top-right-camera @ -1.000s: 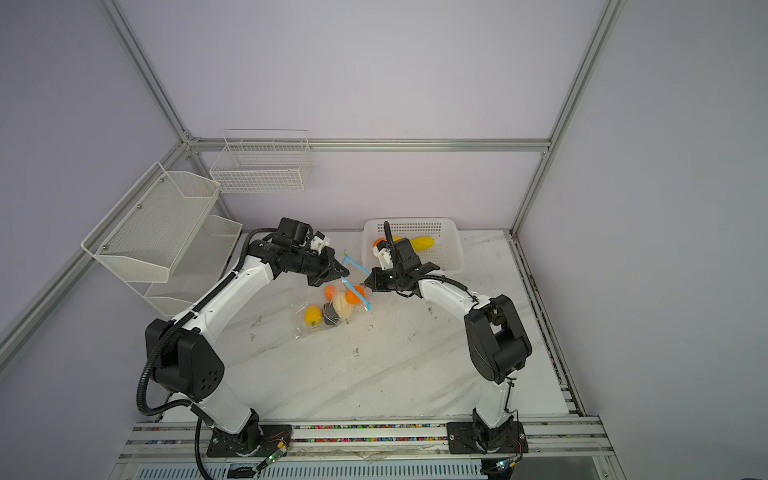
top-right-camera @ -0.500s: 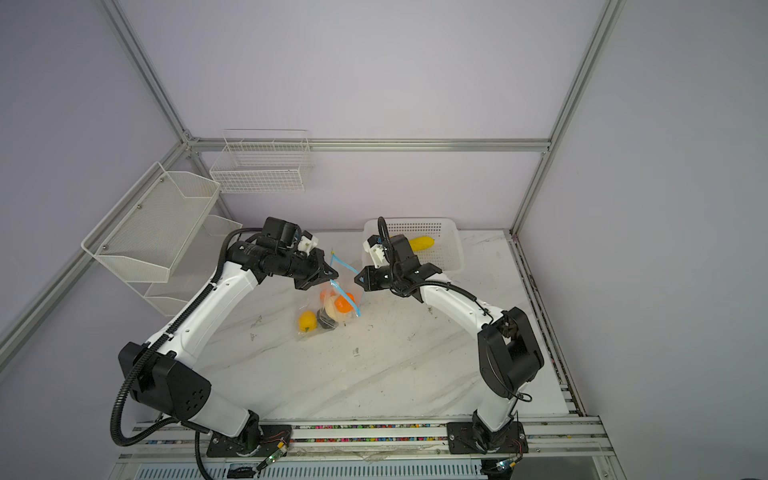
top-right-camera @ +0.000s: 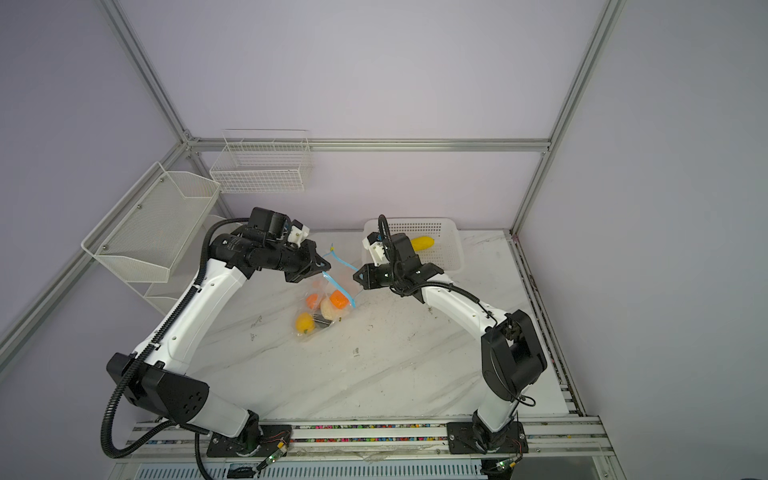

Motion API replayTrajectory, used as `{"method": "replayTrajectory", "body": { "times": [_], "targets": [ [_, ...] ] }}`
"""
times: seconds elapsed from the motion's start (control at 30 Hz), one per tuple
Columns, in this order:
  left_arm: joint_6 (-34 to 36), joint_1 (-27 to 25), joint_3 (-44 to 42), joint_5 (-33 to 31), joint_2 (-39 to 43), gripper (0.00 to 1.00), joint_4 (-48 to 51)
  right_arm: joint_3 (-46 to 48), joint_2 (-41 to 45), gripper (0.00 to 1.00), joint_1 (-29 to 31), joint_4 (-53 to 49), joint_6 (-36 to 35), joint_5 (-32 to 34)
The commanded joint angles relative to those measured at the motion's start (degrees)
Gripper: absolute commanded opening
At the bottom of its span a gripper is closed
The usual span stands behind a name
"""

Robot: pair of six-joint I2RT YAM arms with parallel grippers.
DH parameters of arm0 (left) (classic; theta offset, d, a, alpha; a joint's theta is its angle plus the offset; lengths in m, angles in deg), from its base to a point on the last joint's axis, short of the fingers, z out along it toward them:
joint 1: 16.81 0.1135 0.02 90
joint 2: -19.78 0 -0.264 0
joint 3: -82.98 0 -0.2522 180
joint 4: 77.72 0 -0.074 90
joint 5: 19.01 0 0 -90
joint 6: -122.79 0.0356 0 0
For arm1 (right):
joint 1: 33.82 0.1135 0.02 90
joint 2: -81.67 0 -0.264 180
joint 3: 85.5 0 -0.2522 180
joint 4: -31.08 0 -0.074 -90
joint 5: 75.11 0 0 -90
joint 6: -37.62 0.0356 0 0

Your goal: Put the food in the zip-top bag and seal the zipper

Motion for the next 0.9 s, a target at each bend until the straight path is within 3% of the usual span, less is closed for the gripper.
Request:
{"method": "replayTrajectory", "body": {
  "times": [0.0, 0.53, 0.73, 0.87],
  "targets": [
    [1.5, 0.3, 5.7, 0.7, 0.9, 0.00, -0.5, 1.5, 1.5, 0.12, 0.7, 1.5, 0.4, 0.7],
    [0.2, -2.2, -4.1, 6.2, -4.1, 0.00, -9.8, 7.4, 1.5, 0.14, 0.7, 2.0, 0.7, 5.6],
    [-0.3, -3.1, -6.0, 7.1, -5.1, 0.00, -11.9, 7.3, 2.8, 0.27, -0.1, 0.4, 1.0, 8.7],
    [-0.6, -3.4, -7.3, 7.9, -5.6, 0.00, -13.0, 6.2, 5.3, 0.39, -3.8, -3.0, -1.8, 10.7]
  ]
}}
